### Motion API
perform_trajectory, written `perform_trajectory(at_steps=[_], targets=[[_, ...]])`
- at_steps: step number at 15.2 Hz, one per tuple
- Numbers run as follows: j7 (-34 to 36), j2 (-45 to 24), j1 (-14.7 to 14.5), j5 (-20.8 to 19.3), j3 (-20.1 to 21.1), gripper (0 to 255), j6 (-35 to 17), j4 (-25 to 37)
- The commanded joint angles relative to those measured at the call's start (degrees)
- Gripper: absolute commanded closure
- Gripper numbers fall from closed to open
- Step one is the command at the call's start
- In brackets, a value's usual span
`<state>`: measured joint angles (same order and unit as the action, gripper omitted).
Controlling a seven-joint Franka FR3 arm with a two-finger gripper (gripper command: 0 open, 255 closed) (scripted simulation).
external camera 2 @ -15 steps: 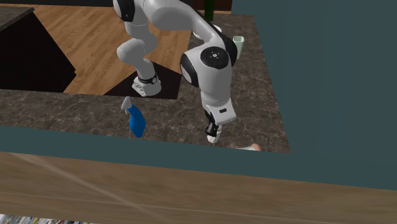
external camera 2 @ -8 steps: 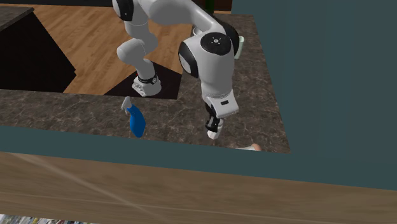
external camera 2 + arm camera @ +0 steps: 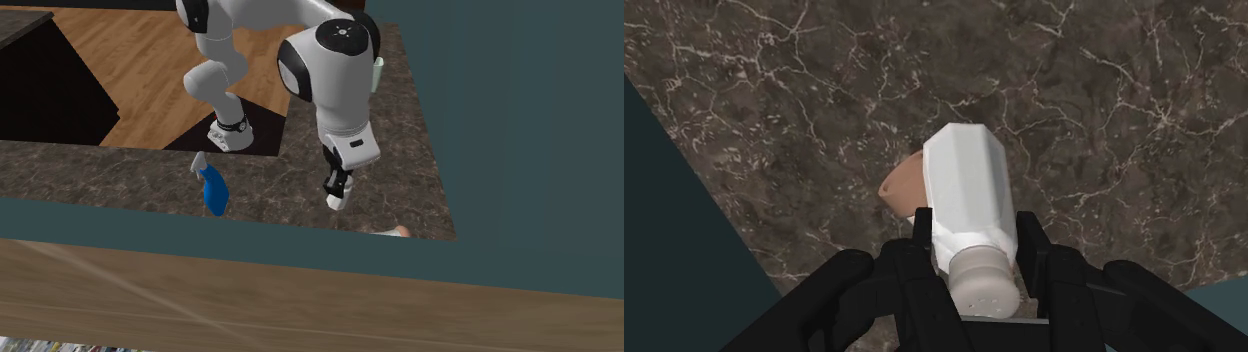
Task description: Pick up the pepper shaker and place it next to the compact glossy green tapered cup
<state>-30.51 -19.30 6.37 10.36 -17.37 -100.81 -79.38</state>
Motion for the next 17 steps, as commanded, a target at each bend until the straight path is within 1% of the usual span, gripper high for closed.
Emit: perform_trajectory(at_steps=[1,6,11,17], targets=[[0.14,-0.27,0.16,0.04,-0.02,255,1.66,1.92],[0.43,-1.08,0.64,0.22,-0.07,255,5.74,6.8],[5.89,9.39,-4.74,-3.3,1.23,255,0.91,-7.57],[13.54,19.38,-9.32,-6.54,4.35,255,-2.46,-20.0]])
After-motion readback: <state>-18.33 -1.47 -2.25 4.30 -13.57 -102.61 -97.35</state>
